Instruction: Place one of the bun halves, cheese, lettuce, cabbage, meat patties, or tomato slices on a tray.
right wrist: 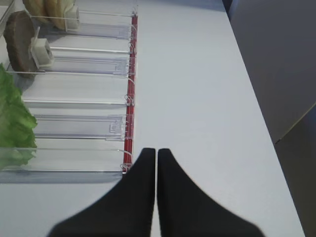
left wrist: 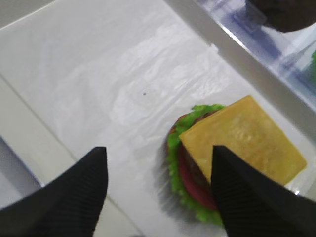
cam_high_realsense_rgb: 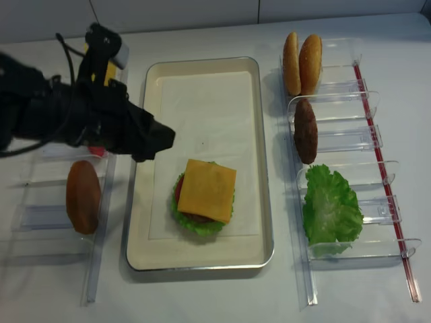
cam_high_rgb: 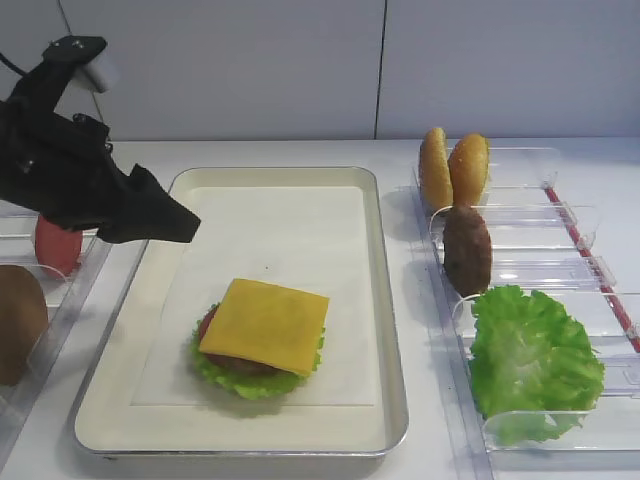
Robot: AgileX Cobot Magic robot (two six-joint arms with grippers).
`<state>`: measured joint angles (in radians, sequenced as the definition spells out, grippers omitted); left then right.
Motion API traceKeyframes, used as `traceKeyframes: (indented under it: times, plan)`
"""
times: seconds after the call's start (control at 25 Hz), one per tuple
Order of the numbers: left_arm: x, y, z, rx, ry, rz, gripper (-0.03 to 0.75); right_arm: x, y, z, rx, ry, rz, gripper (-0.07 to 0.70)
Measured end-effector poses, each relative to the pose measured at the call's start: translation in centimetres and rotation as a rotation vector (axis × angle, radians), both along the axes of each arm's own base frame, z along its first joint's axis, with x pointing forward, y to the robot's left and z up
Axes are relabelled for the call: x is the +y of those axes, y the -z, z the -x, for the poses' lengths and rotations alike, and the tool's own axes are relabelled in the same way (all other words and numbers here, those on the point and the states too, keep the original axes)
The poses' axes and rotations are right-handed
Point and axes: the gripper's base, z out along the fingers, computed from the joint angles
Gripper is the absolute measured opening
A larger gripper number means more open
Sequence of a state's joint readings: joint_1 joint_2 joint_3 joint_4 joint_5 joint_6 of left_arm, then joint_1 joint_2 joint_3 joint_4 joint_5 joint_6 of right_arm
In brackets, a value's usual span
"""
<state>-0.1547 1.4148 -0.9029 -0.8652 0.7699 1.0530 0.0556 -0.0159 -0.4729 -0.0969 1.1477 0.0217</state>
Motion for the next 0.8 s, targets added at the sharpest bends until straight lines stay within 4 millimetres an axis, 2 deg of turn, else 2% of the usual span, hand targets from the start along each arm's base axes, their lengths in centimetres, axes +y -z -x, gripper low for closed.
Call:
traceKeyframes:
  times: [0.16, 0.32, 0.48, 0.8]
  plan:
    - [0.9, -0.9, -0.5, 0.024, -0.027, -0.131, 0.415, 0.0, 0.0, 0.0, 0.000, 0.001, -0.002, 0.413]
    - [2.0, -2.4, -1.1, 0.151, -0.261, -0.171, 0.415, 0.0, 0.0, 0.0, 0.000, 0.002, -0.004, 0.413]
    - [3.1, -4.4, -1.4, 0.204, -0.385, -0.243, 0.414, 0.0, 0.0, 0.0, 0.000, 0.002, -0.004, 0.413]
    - [3.7, -8.0, -1.3, 0.226, -0.435, -0.302, 0.414, 0.0, 0.0, 0.0, 0.000, 0.002, -0.004, 0.413]
